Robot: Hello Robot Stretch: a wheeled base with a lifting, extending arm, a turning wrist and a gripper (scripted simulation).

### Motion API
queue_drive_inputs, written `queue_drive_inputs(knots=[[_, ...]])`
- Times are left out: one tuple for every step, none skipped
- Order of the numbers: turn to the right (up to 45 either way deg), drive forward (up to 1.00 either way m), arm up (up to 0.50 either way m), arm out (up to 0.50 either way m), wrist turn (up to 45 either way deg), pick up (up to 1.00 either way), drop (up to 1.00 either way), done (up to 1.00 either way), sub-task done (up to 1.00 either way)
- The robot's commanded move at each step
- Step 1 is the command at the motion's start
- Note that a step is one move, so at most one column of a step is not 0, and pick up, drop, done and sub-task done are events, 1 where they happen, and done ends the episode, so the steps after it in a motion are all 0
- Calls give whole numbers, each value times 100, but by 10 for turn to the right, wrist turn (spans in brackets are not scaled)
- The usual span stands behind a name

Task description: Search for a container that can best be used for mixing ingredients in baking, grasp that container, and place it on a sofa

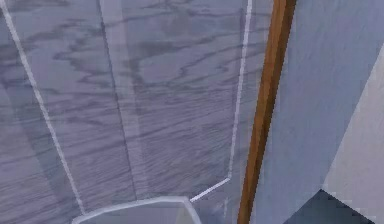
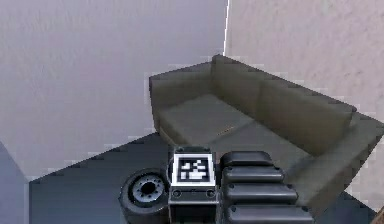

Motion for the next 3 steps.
queue_drive_inputs(knots=[[450,0,0,0,0,0,0,0,0],[450,0,0,0,0,0,0,0,0],[450,0,0,0,0,0,0,0,0]])
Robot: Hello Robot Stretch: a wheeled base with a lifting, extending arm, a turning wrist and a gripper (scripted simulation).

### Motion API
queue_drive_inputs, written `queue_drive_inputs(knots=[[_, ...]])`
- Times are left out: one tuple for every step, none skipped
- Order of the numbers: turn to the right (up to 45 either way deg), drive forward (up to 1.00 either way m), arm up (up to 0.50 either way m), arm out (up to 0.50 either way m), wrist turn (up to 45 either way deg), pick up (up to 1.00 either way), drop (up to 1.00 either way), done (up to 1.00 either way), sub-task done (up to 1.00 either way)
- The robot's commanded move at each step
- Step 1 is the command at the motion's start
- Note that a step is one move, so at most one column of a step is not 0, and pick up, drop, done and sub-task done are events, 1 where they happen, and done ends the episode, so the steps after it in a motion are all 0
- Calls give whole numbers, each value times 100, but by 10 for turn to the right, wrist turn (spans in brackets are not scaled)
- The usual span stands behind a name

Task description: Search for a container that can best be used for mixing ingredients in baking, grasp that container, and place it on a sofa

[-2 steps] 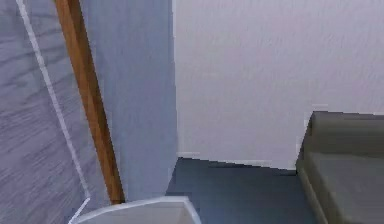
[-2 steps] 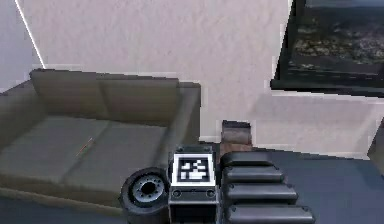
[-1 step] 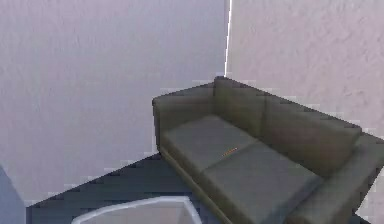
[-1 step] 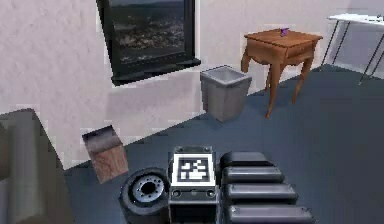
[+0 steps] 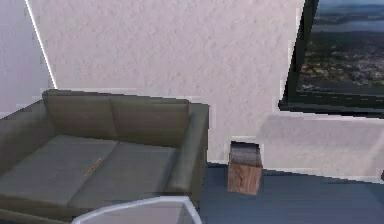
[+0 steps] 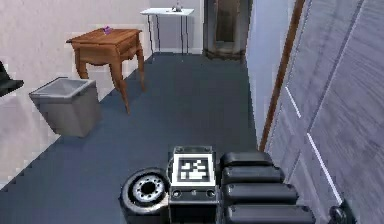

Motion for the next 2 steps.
queue_drive_inputs(knots=[[90,0,0,0,0,0,0,0,0],[0,5,0,0,0,0,0,0,0]])
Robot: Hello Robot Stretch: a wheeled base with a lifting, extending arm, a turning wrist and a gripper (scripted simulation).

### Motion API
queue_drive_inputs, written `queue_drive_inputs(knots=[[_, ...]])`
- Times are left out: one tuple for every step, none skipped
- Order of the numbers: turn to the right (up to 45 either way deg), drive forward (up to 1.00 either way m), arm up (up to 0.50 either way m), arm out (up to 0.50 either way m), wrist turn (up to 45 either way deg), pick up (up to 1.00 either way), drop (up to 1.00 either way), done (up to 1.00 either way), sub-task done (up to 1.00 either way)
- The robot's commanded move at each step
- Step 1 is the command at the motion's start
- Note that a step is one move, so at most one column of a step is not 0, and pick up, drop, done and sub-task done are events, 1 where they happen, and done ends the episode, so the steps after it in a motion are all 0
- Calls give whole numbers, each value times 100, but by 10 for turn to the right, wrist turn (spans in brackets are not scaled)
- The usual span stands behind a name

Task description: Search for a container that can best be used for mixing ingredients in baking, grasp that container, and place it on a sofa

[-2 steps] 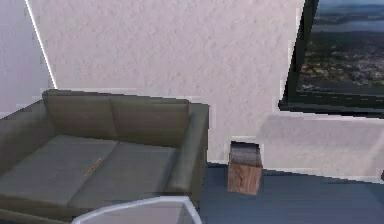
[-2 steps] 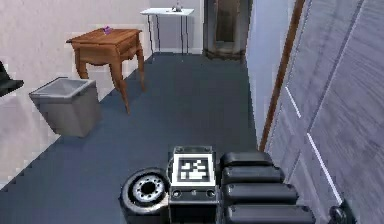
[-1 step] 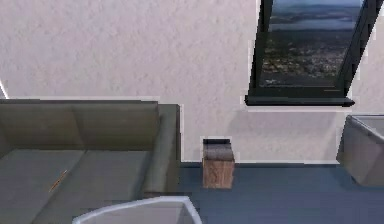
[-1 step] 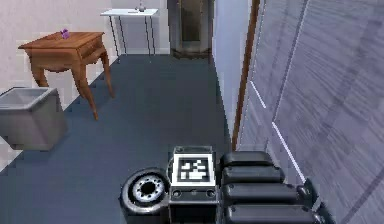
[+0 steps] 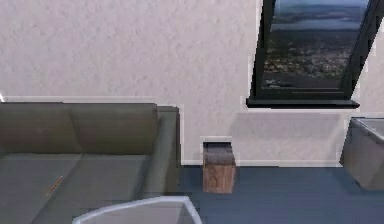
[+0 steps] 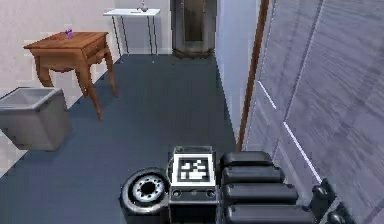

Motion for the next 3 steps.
queue_drive_inputs(knots=[[-450,0,0,0,0,0,0,0,0],[-360,0,0,0,0,0,0,0,0],[0,80,0,0,0,0,0,0,0]])
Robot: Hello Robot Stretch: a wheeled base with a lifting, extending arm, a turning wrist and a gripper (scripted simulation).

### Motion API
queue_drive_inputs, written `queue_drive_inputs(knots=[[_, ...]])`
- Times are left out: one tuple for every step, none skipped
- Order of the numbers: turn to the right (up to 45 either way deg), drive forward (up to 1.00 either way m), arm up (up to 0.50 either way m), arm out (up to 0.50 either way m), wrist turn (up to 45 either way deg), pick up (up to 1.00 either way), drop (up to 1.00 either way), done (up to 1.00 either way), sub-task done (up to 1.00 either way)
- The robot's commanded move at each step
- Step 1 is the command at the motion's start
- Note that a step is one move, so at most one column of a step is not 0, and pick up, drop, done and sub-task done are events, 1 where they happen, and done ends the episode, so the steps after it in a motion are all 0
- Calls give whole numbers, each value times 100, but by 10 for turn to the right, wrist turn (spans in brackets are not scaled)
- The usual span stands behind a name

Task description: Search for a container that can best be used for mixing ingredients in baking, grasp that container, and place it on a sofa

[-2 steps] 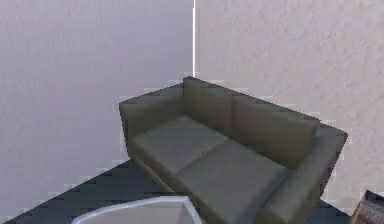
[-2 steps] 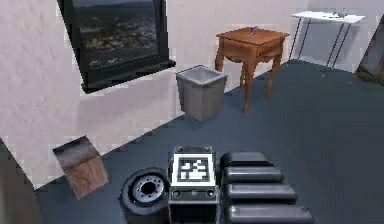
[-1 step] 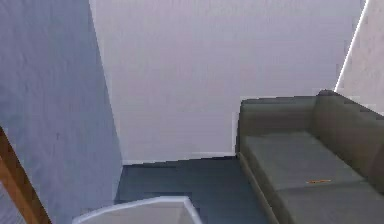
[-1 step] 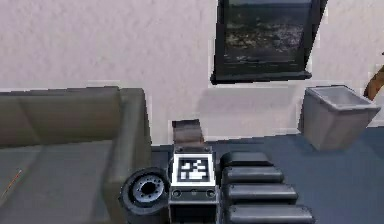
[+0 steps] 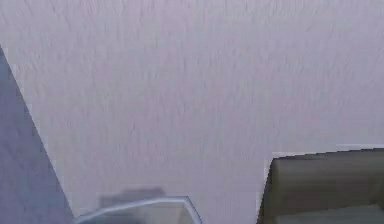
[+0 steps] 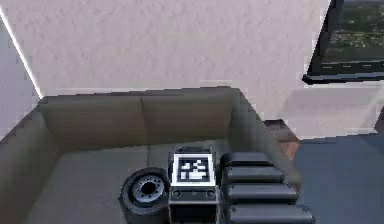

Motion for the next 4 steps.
queue_drive_inputs(knots=[[-450,0,0,0,0,0,0,0,0],[-450,0,0,0,0,0,0,0,0],[-180,0,0,0,0,0,0,0,0],[450,0,0,0,0,0,0,0,0]])
